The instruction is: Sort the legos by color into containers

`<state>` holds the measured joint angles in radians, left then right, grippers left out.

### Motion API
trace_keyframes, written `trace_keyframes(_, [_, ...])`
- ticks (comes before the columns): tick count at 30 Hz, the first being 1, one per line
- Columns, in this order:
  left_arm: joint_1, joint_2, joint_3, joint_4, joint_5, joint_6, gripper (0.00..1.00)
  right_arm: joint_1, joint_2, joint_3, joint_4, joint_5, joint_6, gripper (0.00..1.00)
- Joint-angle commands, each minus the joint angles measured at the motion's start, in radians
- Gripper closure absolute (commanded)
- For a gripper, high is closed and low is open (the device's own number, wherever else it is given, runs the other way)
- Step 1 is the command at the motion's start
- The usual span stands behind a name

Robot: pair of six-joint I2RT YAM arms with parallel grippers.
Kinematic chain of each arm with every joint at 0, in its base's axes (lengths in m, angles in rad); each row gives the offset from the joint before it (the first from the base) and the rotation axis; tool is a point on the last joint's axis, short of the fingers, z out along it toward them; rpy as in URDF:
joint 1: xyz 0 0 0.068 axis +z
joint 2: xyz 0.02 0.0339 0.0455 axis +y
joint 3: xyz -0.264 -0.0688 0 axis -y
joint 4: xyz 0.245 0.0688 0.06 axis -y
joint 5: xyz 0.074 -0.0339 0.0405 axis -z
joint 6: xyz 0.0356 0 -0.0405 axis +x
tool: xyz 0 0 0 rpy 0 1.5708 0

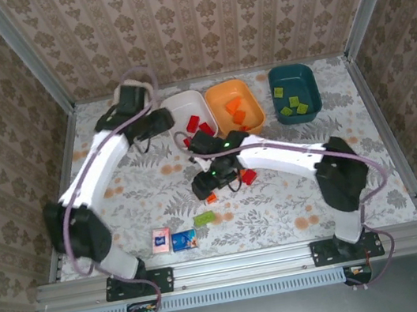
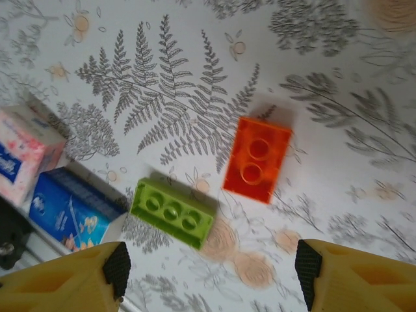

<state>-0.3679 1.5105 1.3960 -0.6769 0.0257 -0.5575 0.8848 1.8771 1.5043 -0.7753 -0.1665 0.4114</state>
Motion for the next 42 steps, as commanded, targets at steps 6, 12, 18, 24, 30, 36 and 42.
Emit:
trace_keyframes(6, [0.009, -0.374, -0.39, -0.07, -0.053, -0.158, 0.34, 0.023, 0.21, 0.144, -0.126, 0.125, 0.084, 0.28])
trace_keyframes(12, [-0.008, -0.515, -0.513, -0.112, -0.041, -0.226, 0.35, 0.023, 0.284, 0.196, -0.12, 0.132, 0.077, 0.39])
trace_keyframes(18, [-0.029, -0.558, -0.537, -0.128, -0.047, -0.234, 0.35, 0.014, 0.315, 0.208, -0.111, 0.164, 0.084, 0.64])
trace_keyframes(24, [-0.115, -0.522, -0.551, -0.095, -0.025, -0.233, 0.35, -0.071, 0.174, 0.234, -0.112, 0.225, 0.067, 0.71])
trace_keyframes(30, [-0.288, -0.371, -0.504, -0.014, -0.03, -0.222, 0.35, -0.272, 0.102, 0.301, -0.147, 0.245, -0.002, 0.71])
trace_keyframes(36, [-0.355, -0.183, -0.367, 0.04, 0.006, -0.148, 0.35, -0.434, 0.214, 0.454, -0.191, 0.278, -0.048, 0.72])
trace_keyframes(42, [-0.394, -0.062, -0.255, 0.055, 0.031, -0.102, 0.35, -0.496, 0.418, 0.7, -0.314, 0.377, -0.021, 0.72])
